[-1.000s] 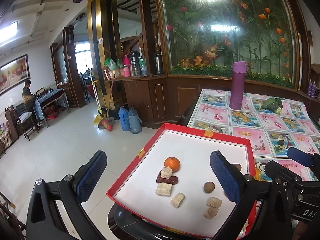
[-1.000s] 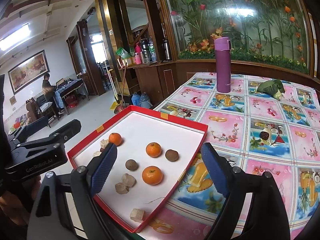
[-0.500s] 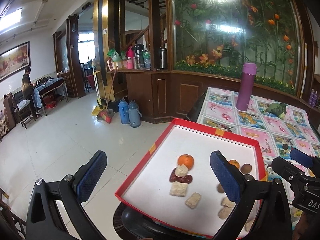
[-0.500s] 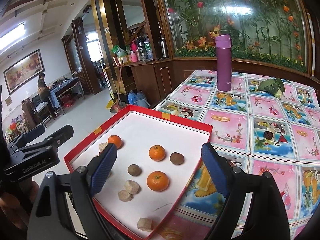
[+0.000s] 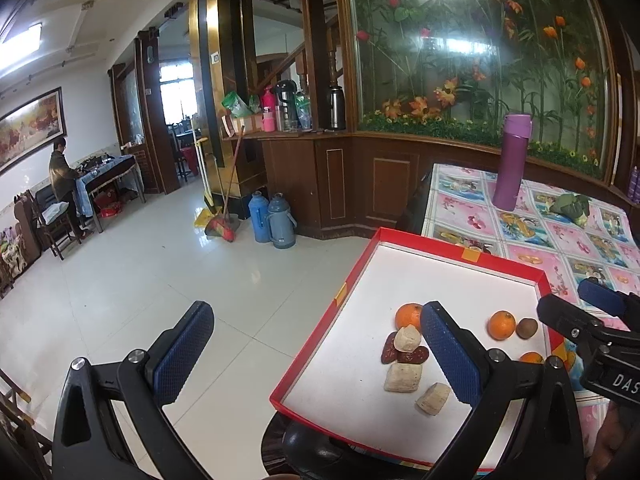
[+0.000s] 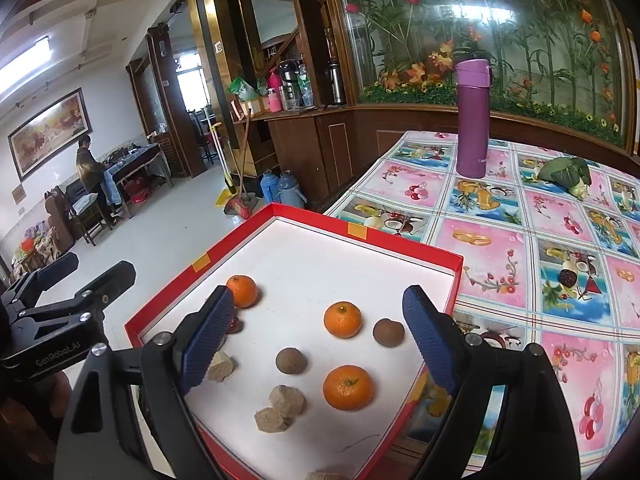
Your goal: Organize fruits
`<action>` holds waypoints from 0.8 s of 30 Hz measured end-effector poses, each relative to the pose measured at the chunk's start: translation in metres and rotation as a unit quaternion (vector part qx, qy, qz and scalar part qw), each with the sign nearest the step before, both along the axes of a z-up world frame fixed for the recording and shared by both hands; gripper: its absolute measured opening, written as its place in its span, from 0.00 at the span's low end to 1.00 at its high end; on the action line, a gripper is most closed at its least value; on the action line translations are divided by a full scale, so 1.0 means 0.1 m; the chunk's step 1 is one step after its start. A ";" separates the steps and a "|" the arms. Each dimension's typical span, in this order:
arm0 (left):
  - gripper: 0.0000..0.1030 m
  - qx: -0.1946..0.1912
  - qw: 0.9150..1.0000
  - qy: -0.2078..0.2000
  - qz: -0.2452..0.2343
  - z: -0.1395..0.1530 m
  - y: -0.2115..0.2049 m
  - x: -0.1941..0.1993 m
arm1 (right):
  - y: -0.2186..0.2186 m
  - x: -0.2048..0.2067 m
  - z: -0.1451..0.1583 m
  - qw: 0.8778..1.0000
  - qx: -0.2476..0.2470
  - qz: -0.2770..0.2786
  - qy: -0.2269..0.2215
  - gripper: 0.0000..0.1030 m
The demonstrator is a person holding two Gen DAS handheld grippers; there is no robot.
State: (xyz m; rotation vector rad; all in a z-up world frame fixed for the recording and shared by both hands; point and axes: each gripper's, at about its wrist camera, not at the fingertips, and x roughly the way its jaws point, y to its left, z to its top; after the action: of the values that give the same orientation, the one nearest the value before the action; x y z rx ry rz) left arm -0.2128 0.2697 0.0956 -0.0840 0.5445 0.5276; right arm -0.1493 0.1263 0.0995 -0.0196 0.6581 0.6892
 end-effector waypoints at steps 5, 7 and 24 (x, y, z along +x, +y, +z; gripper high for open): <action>1.00 0.002 1.000 0.000 -0.005 0.02 -0.03 0.03 | -0.01 0.05 -0.02 1.000 0.000 0.005 0.002 0.84; 1.00 0.002 1.000 -0.001 -0.007 0.03 -0.07 0.06 | -0.02 0.07 -0.02 1.000 0.001 0.007 0.004 0.84; 1.00 0.031 0.998 0.016 -0.058 0.17 -0.73 0.40 | -0.66 0.27 0.00 0.999 0.043 -0.029 0.014 0.84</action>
State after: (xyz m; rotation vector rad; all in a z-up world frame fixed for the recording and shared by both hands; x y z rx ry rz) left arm -0.1727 0.1963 0.1126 0.0148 0.5607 0.4330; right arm -0.1224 0.0600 0.0998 0.0882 0.6523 0.6625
